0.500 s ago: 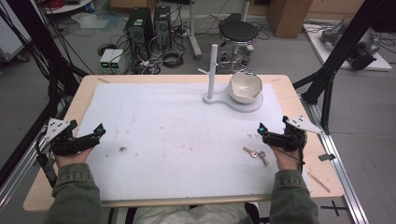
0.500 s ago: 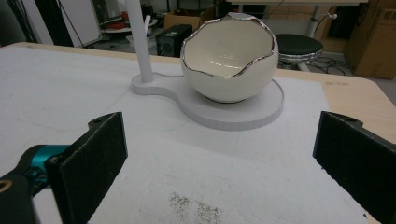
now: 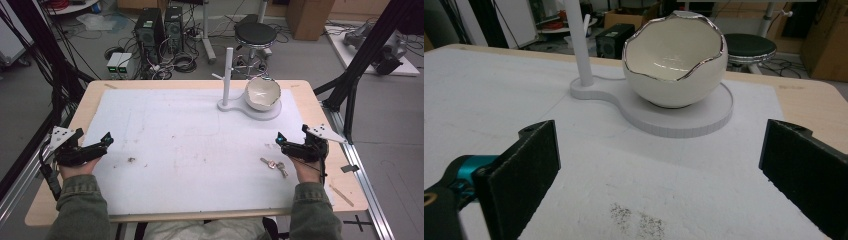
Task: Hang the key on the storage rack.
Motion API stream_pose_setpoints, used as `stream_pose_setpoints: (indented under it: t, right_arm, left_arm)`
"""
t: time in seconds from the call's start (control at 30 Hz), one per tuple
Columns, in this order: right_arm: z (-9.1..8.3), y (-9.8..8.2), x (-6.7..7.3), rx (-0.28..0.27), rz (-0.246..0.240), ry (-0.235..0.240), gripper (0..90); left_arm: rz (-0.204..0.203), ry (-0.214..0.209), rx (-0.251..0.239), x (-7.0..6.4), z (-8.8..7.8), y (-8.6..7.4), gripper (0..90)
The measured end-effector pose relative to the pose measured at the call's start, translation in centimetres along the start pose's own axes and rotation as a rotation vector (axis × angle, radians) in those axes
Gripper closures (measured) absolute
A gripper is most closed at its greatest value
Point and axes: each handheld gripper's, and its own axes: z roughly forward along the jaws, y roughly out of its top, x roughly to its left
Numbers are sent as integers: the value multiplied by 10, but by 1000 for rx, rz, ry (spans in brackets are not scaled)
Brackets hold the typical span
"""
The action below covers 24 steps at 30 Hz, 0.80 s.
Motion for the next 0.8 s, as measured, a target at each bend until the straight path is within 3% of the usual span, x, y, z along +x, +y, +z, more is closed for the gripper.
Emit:
stream_pose_setpoints:
  t: [0.6,0.8]
  right_arm:
    - [8,3,9,67,-30,80,19]
    - [12,2,11,118,-34,112,19]
  left_arm:
    - [4,0,2,0,1,0,17]
    - [2,-3,1,0,1,0,17]
